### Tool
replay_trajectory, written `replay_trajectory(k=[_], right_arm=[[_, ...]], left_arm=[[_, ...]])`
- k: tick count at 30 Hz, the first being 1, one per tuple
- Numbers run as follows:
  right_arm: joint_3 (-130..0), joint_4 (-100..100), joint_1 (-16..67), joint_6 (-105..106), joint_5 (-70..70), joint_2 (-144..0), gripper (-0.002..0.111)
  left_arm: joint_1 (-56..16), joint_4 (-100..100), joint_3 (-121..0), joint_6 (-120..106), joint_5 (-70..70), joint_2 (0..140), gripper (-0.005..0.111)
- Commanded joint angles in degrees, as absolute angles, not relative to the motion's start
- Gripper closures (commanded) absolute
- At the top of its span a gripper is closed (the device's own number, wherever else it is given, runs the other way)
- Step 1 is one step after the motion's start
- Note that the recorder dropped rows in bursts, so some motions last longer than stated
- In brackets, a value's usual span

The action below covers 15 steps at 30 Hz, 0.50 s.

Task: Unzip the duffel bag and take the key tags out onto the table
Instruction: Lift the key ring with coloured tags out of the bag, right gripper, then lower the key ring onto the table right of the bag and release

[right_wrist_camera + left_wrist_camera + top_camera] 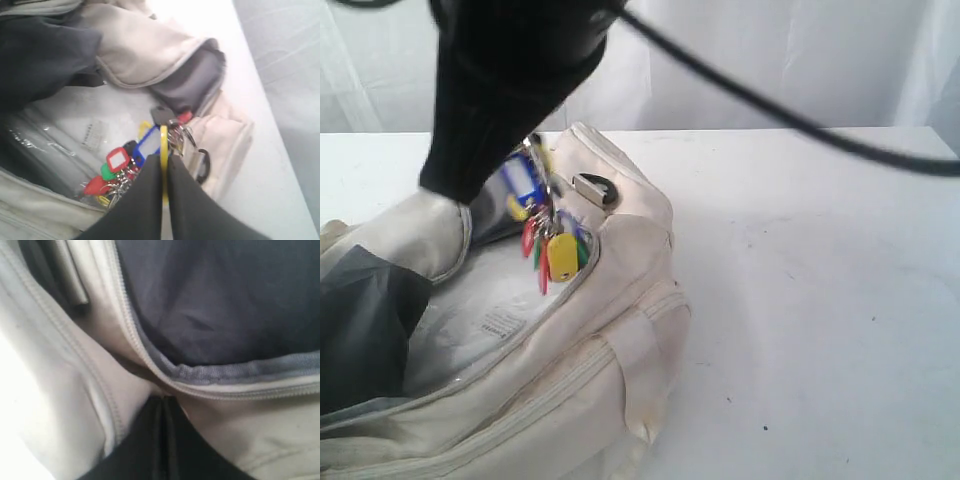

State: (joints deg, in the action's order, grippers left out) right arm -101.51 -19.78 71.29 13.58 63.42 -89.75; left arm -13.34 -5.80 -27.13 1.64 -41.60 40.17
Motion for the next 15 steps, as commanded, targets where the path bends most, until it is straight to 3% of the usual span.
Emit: replay_trajectory(k=[1,10,15], right_arm=[[-101.51,-22.98,67.89,11.02,64.34,-83.86,0.108],[-101.51,-28.68,58.19,9.82,69.96,-75.54,0.108],[-99.98,-31.54,47.11,9.71,69.35,-75.10,0.108]], left_arm=[[-13.27,-7.97,-26.75,1.87,-43.16,39.99,0.107],[-13.27,-10.77,-26.75,4.49,-43.41,39.99,0.107],[-13.27,-10.77,-26.75,5.11,-42.52,39.99,0.107]])
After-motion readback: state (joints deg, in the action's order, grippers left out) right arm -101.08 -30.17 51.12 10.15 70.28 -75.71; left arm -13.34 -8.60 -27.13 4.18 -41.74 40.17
